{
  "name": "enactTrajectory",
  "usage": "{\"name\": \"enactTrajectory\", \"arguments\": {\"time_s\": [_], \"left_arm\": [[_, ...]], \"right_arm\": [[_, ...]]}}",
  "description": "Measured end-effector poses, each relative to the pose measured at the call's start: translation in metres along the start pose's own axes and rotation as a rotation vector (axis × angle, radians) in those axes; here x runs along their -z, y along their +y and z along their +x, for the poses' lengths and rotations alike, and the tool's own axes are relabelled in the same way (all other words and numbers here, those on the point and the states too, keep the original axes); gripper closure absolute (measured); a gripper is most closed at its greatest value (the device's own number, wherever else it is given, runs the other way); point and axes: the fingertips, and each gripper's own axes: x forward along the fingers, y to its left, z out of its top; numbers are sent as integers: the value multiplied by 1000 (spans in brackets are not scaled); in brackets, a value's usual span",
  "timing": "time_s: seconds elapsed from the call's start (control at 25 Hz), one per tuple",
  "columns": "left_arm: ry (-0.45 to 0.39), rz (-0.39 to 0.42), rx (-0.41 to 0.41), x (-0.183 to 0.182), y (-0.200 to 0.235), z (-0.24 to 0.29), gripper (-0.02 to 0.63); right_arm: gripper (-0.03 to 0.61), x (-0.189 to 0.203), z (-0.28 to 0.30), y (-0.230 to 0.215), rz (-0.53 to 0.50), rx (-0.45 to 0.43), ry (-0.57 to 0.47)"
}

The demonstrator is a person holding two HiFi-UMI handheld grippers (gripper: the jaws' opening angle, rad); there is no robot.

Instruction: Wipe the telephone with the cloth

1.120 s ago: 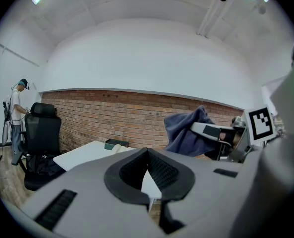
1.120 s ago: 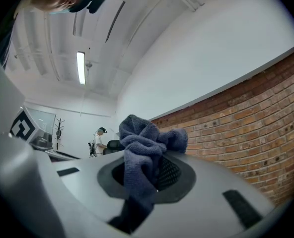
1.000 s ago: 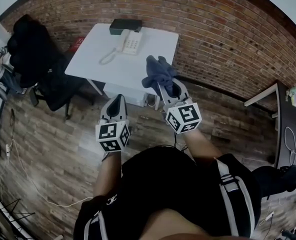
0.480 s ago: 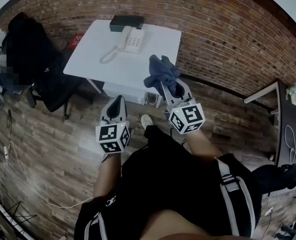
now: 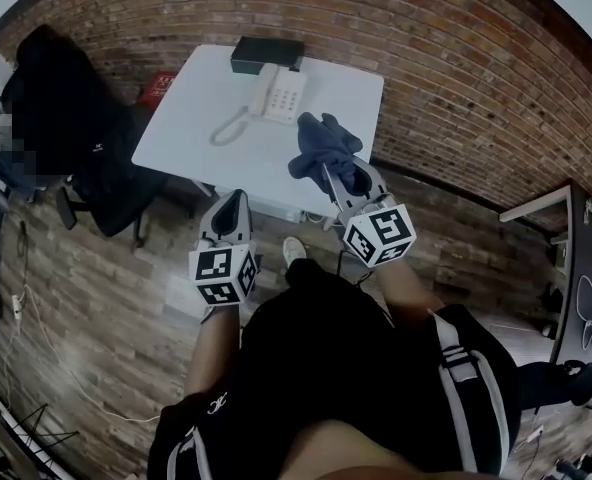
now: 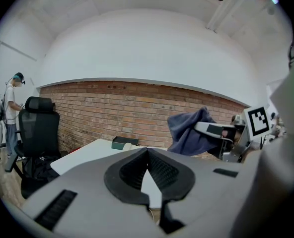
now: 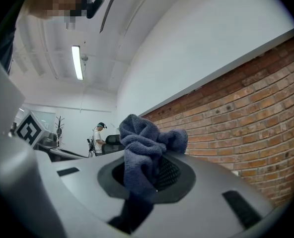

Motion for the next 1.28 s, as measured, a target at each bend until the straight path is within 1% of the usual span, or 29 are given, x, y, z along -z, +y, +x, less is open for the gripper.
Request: {"name": "enactTrajectory", "arguments": {"time_s": [0.24,0.48,0.68,0.8,0.92,1.12,1.28], "left_arm": [[12,8,-29,-30,36,59,614],[47,21,-45,-50,59,119,614],[97,42,-25,-55,71,165,614],[107,28,-32,-59,81,187,614],[115,8,-42,-61,90,206,614],[146,-6,-32,-56,115,227,614],[161,-3,1,-50,134,244,614]], "right_arm": [[540,-4,68,-34,-16,-30,8],[540,-6,127,-72,5,-48,10],[540,0,168,-102,18,-53,8],[540,5,188,-119,36,-54,17],[541,10,205,-134,23,-57,43],[541,14,230,-142,22,-38,58],[541,16,251,-141,1,-29,60]]}}
